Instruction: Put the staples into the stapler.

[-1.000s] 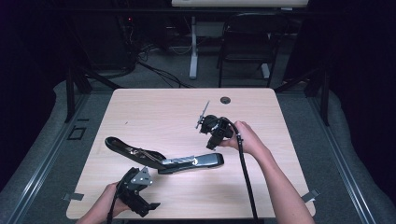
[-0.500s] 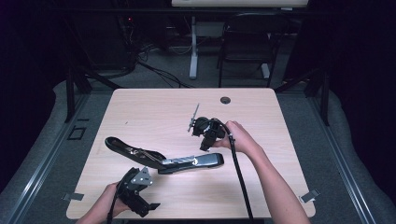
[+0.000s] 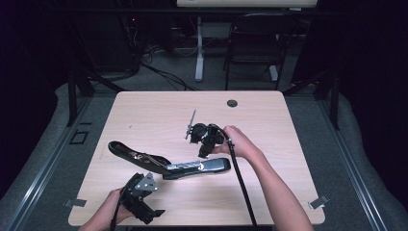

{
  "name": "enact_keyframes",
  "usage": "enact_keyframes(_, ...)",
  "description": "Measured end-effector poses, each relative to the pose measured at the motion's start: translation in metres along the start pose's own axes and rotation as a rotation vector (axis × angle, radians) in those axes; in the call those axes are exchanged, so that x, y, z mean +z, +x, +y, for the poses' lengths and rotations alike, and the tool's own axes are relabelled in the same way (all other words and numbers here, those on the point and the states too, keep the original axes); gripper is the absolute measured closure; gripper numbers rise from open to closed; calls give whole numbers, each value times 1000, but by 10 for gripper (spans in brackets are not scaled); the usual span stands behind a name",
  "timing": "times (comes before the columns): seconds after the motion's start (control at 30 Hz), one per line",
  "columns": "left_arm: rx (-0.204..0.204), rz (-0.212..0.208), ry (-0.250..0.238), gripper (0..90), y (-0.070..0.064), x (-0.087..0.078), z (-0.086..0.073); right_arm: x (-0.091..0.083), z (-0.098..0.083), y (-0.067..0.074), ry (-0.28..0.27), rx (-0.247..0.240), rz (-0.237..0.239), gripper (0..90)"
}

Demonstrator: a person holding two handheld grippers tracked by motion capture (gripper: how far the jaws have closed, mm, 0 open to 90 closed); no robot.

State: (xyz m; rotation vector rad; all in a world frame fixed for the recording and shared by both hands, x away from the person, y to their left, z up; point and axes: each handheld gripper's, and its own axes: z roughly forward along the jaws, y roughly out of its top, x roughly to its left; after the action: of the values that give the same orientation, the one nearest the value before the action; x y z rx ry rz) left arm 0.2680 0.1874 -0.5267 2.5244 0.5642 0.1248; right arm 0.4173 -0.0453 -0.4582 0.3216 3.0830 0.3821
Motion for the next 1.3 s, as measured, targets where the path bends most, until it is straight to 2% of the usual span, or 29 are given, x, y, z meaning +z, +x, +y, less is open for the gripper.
enact_keyframes(0.6,-3,-2,0,0,0,0,0,22,24,7,-1,-87,35,784)
enact_keyframes(0.97,-2,-2,2,0,0,0,-1,33,29,6,-3,-126,65,784)
enact_keyframes(1.3,0,-2,7,0,1,1,-1,42,31,4,14,-154,66,783)
